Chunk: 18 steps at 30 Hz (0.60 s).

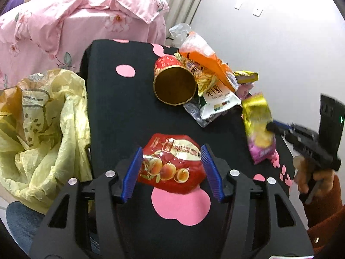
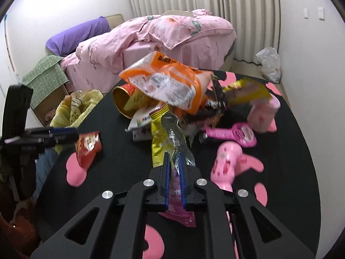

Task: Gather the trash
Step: 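Lift the red wrapper with the left gripper while the right gripper grasps the yellow chips bag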

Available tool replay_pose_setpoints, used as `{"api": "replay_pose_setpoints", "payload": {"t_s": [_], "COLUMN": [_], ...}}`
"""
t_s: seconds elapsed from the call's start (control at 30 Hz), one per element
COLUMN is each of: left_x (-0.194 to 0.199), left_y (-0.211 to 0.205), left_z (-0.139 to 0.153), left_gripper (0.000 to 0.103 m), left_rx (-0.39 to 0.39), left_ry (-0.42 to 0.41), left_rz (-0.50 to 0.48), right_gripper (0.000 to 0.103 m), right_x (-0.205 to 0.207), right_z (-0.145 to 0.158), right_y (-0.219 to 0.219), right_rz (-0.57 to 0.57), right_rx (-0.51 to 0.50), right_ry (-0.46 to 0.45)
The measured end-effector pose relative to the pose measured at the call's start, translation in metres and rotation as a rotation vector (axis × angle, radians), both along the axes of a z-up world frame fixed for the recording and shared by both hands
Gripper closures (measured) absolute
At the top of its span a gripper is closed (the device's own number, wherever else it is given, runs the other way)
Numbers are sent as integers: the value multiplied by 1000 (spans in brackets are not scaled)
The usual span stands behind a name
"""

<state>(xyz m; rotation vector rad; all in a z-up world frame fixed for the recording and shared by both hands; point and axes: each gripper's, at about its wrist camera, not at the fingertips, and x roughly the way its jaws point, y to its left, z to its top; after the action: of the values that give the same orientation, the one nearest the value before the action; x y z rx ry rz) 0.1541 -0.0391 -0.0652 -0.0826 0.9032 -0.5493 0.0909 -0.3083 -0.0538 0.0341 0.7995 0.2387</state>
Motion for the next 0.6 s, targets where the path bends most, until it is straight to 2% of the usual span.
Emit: {"api": "replay_pose_setpoints", "payload": {"t_s": [0.03,0.07,0.1,0.23,0.4,0.5,0.53,0.6], "left_x": [-1,-2,-3,-3,-3,-5,-7,-10], "left_y": [0,0,2,8,12,12,13,13], "left_z": [1,1,1,-3,-8,-10,-10,-10], "left_gripper": [50,50,50,50,50,49,49,49], "left_rx": [13,20,26,8,-20,-18,-12,-6], "left_ry": [-11,-17,-20,-4,19,27,30,37], "left_rz": [12,20,31,70,94,89,87,84], "right_gripper": [54,41,34,34,37,56,58,63], "right_x": [-4,-9,-15,-23,-11,2,7,9], "right_z": [-2,-3,-6,-22,-34,-42,-46,-47], "right_y": [0,0,0,4,5,22,26,26], "right_rz": [14,36,53,46,23,46,50,52], "right_rx": [5,15,14,-53,-18,-102,-127,-104], "right_ry": [-2,-10,-5,41,42,34,47,40]}}
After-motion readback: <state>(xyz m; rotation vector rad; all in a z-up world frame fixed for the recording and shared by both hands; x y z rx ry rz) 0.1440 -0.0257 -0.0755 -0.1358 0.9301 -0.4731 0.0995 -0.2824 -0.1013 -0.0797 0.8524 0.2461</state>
